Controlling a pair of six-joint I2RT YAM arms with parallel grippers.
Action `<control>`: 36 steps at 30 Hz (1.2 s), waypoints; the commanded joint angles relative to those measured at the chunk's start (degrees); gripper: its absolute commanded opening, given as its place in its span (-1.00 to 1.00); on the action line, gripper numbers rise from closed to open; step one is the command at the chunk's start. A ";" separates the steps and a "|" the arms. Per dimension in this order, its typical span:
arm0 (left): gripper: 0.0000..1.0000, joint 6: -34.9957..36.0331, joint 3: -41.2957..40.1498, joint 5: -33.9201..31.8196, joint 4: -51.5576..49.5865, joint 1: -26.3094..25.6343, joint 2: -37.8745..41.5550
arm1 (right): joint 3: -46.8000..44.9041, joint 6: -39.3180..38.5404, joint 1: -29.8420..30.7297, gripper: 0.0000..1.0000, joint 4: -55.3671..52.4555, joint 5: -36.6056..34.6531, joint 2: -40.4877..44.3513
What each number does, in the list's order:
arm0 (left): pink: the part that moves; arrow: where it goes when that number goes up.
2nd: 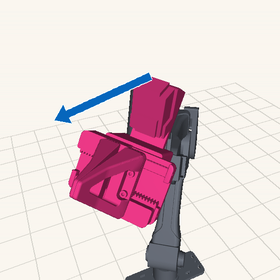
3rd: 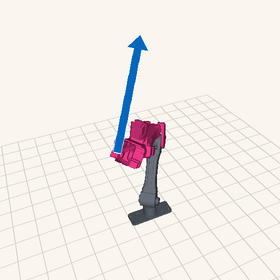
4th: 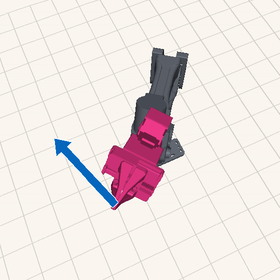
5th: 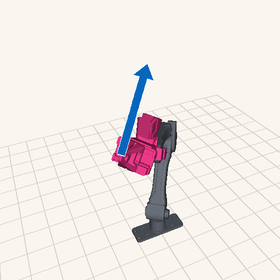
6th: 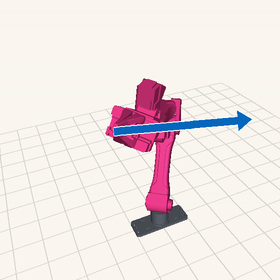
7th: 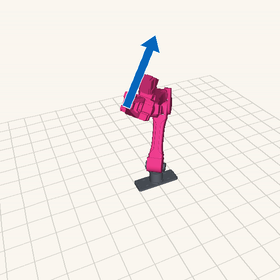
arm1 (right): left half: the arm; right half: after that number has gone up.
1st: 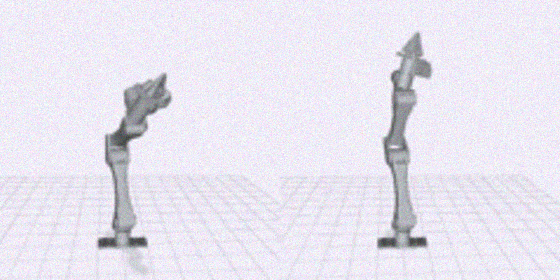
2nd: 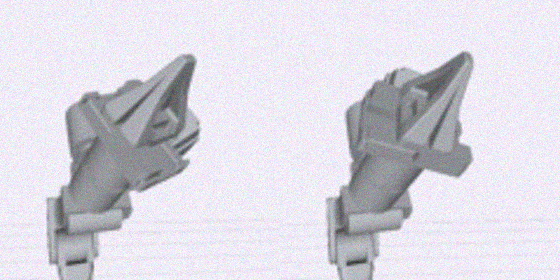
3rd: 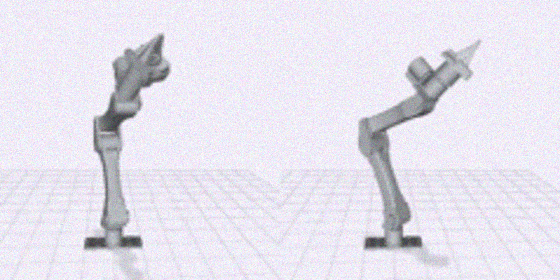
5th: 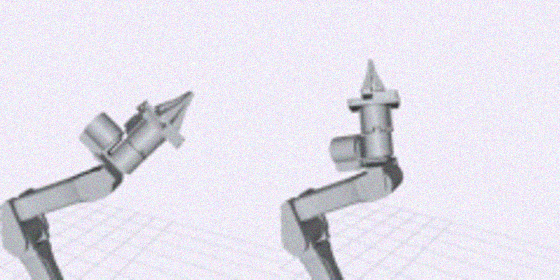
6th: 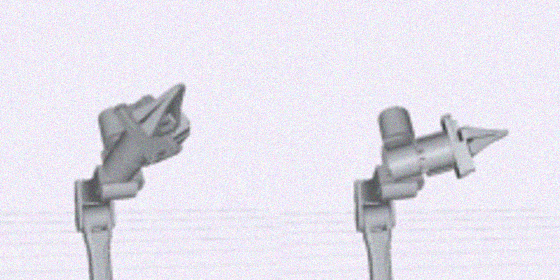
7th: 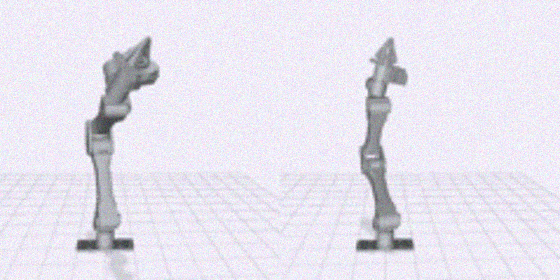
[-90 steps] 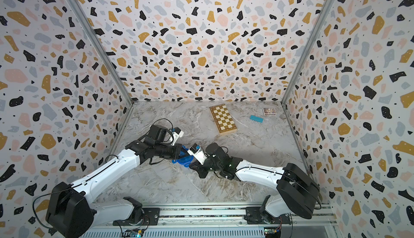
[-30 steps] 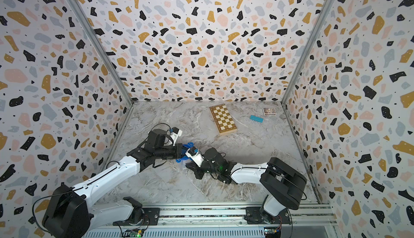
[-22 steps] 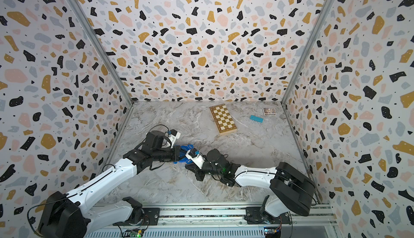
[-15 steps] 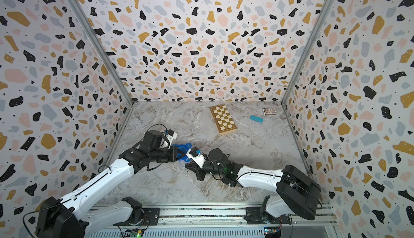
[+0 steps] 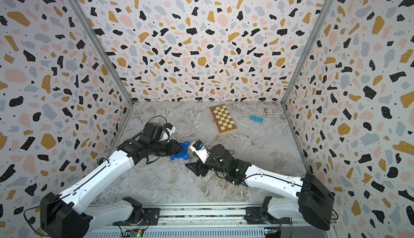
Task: Pack away toiletry kits
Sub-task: Close the fastener on the container.
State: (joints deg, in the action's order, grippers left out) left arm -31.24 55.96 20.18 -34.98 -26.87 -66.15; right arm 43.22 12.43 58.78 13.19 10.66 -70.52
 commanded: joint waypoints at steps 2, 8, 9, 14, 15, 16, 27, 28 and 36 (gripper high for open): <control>-0.47 2.17 -1.22 -2.89 -3.28 1.27 3.58 | 4.65 -1.71 0.88 1.00 -5.28 -4.15 0.24; -0.49 3.08 -4.01 4.71 -0.16 7.55 3.51 | 11.99 -5.61 1.17 1.00 -7.76 -7.02 -7.32; -0.49 3.40 -4.03 6.36 0.48 8.16 3.21 | 13.64 -6.65 1.22 1.00 -8.62 -6.83 -9.02; -0.49 3.57 -2.22 13.51 0.97 9.60 -0.46 | 21.24 -7.86 1.04 1.00 -10.98 -5.42 -16.46; -0.49 3.86 -1.86 14.08 0.50 9.60 -1.08 | 21.77 -7.15 0.75 1.00 -10.45 -4.96 -17.18; -0.49 3.99 -1.67 14.83 0.53 9.61 -1.55 | 22.14 -5.89 0.23 1.00 -9.62 -4.15 -17.92; -0.63 3.30 -3.13 14.61 -0.78 9.94 -5.69 | 17.28 14.18 -11.06 0.60 4.21 13.24 -19.24; -0.67 3.01 -3.50 14.41 -0.64 9.92 -5.89 | 16.48 16.11 -12.16 0.47 5.99 14.49 -19.04; -0.85 3.08 -4.46 13.20 -1.13 10.01 -6.71 | 17.61 20.01 -14.90 -0.51 7.29 17.92 -22.41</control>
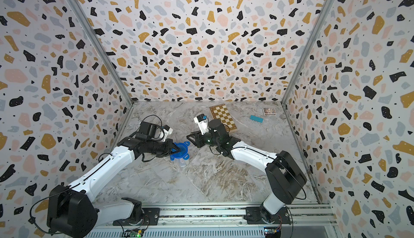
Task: Pack away toiletry kits
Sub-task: Close the fastener on the container.
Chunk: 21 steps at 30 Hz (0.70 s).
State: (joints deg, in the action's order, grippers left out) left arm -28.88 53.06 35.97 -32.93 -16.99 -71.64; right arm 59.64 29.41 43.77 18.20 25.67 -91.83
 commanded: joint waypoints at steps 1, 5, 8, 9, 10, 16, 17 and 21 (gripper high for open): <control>-0.86 0.76 -1.64 -2.83 -3.20 0.17 -1.22 | 1.15 3.57 0.09 -0.61 2.69 2.61 -1.61; -0.88 0.63 -1.81 -3.29 -3.28 0.16 -1.65 | 0.54 6.05 -0.34 -1.00 3.73 1.58 -4.09; -0.89 0.67 -2.08 -3.44 -3.28 0.18 -2.39 | -0.11 7.95 0.12 -1.00 5.88 3.90 -6.92; -0.89 0.66 -2.10 -3.54 -3.37 0.16 -2.64 | -0.01 7.97 0.78 -1.00 6.08 4.33 -7.80; -0.89 0.67 -2.17 -3.67 -3.41 0.15 -2.88 | 0.07 7.97 1.62 -1.00 5.88 4.69 -8.53; -0.90 0.59 -3.00 -4.51 -3.36 0.18 -3.53 | -3.01 13.00 2.20 -1.00 11.76 6.70 -10.80; -0.90 0.63 -3.20 -4.50 -3.38 0.20 -3.60 | -3.25 13.06 2.02 -1.00 12.23 6.67 -10.70; -0.91 0.67 -4.01 -4.74 -3.32 0.16 -3.76 | -3.41 12.41 1.13 -1.00 11.86 6.08 -9.34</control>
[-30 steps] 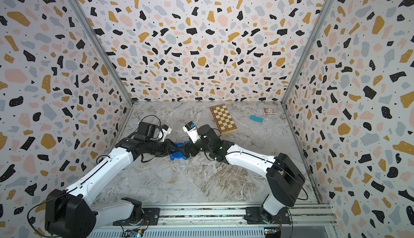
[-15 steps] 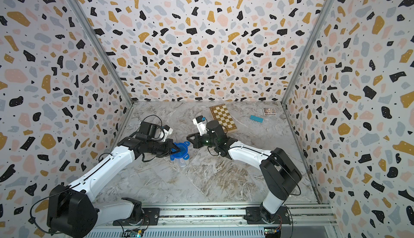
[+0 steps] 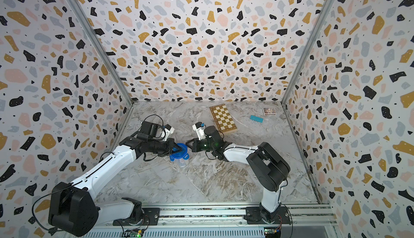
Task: Pack away toiletry kits
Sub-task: Close the fastener on the container.
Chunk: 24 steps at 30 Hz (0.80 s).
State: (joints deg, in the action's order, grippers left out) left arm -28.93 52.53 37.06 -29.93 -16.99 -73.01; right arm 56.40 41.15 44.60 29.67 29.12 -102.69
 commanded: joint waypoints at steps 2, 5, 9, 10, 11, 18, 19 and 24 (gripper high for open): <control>-0.93 0.67 -3.77 -6.19 -6.45 0.20 -2.38 | -0.53 0.86 -0.29 -1.00 0.66 3.33 1.76; -0.97 0.69 -4.36 -6.85 -6.53 0.19 -2.48 | -0.65 0.34 -0.63 -1.00 1.05 3.94 1.69; -0.98 0.62 -5.22 -7.79 -6.36 0.20 -2.57 | -1.34 2.18 -0.24 -1.00 3.28 5.99 0.89; -0.99 0.50 -5.31 -7.87 -6.31 0.21 -2.57 | -1.54 2.48 0.02 -1.00 3.65 6.28 0.62; -0.99 0.53 -5.42 -8.13 -6.24 0.17 -2.48 | -1.80 2.74 0.34 -1.00 4.14 6.62 0.42; -1.00 0.63 -5.06 -8.87 -6.63 0.15 -2.72 | -2.96 1.78 1.48 -1.00 6.28 9.49 -0.19; -1.00 0.63 -4.90 -8.85 -6.50 0.26 -2.74 | -3.01 1.09 1.17 -1.00 5.22 8.90 0.38; -0.70 0.88 -1.83 -6.79 -5.98 0.23 -0.84 | -1.55 -5.91 -1.03 -1.00 -4.11 1.46 5.67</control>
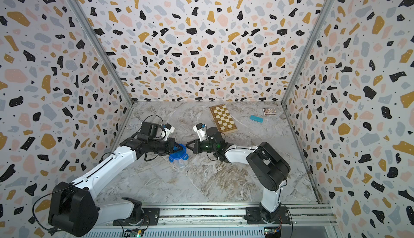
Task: Pack away toiletry kits
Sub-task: Close the fastener on the container.
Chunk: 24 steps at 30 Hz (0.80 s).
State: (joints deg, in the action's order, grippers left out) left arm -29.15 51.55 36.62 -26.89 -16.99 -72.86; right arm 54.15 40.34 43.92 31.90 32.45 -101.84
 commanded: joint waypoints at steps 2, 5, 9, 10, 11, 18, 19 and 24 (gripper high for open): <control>-0.45 1.20 0.99 -6.01 -8.54 0.27 1.22 | 1.75 -7.98 -1.02 -0.86 -9.52 -4.51 6.89; -0.31 1.49 4.24 -6.38 -8.19 0.29 5.99 | 4.20 -13.66 -1.07 -0.26 -14.89 -7.75 9.50; -0.17 1.12 6.08 -11.55 -11.98 0.44 14.44 | 6.36 -21.22 0.44 0.15 -21.09 -11.07 12.39; -0.19 0.66 5.59 -12.85 -13.29 0.47 16.21 | 6.64 -22.50 1.16 0.17 -21.76 -11.67 12.90; -0.27 0.26 4.71 -13.84 -14.96 0.51 18.00 | 7.20 -23.82 1.81 0.17 -22.55 -11.72 13.07; -0.90 -0.42 -3.73 -10.37 -21.44 0.65 22.47 | 14.00 -28.80 5.52 -0.21 -27.10 -7.82 8.74; -0.95 -0.75 -5.03 -9.07 -21.02 0.64 22.81 | 14.89 -29.90 6.45 -0.22 -27.62 -7.66 8.11; -1.00 -2.94 -8.33 -8.28 -19.32 0.60 24.12 | 18.07 -32.60 10.15 -0.51 -29.10 -9.15 4.21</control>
State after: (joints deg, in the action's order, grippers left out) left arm -30.74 43.00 27.40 -46.63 -16.60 -49.78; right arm 70.24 10.94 52.58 5.85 23.38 -96.90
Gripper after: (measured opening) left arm 0.047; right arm 0.272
